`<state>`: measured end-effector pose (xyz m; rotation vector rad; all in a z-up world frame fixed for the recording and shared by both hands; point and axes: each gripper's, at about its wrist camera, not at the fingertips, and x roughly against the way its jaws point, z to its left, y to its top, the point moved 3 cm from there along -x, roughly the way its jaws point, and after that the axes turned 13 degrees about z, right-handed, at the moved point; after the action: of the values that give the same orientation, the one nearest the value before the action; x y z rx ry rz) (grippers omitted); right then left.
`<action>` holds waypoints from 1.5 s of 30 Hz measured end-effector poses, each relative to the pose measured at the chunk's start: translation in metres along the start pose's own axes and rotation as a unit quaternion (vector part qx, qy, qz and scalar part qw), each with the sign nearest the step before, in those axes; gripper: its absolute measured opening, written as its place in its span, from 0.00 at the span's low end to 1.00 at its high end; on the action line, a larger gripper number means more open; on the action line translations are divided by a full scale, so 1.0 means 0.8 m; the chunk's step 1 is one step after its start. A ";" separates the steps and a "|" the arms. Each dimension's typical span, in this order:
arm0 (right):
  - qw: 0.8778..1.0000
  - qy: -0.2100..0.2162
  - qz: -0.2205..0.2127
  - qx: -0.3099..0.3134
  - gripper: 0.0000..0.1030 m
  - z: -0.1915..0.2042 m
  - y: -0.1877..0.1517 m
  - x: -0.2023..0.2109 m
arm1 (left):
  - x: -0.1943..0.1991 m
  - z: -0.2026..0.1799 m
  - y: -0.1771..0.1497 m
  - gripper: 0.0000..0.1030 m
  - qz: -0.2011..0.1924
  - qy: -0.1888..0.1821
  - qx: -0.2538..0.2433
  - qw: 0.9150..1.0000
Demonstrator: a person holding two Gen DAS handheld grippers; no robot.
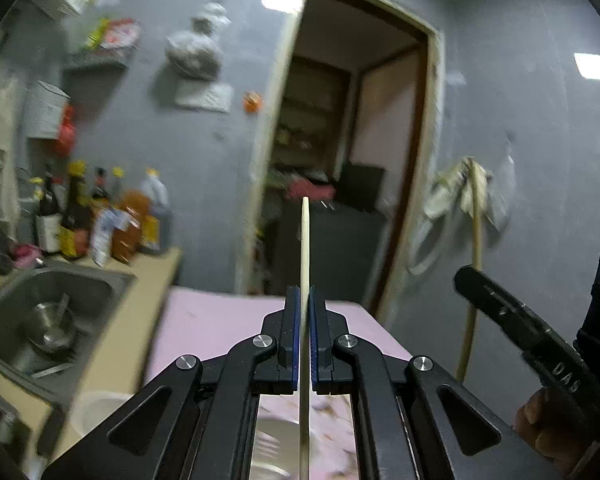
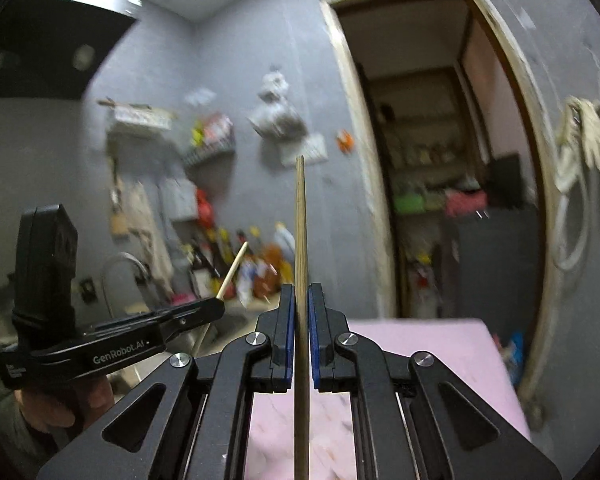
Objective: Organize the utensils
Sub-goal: 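Lift both chopsticks over the white holder and open both tools to drop them in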
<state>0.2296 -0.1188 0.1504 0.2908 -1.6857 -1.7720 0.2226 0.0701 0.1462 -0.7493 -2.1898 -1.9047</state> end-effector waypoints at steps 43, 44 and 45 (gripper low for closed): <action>0.994 0.072 0.077 0.031 0.21 0.067 -0.067 -0.119 | -0.017 0.136 -0.078 0.18 -0.001 0.049 0.036 0.998; 0.994 0.071 0.075 0.030 0.22 0.066 -0.065 -0.116 | -0.013 0.131 -0.076 0.21 -0.005 0.047 0.036 0.998; 0.995 0.070 0.071 0.028 0.23 0.064 -0.062 -0.110 | -0.010 0.127 -0.074 0.25 -0.009 0.044 0.036 0.998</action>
<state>0.2512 -0.0279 0.0859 0.3053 -1.6180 -1.5660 0.2241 0.1613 0.0714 -0.6237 -2.2055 -1.8199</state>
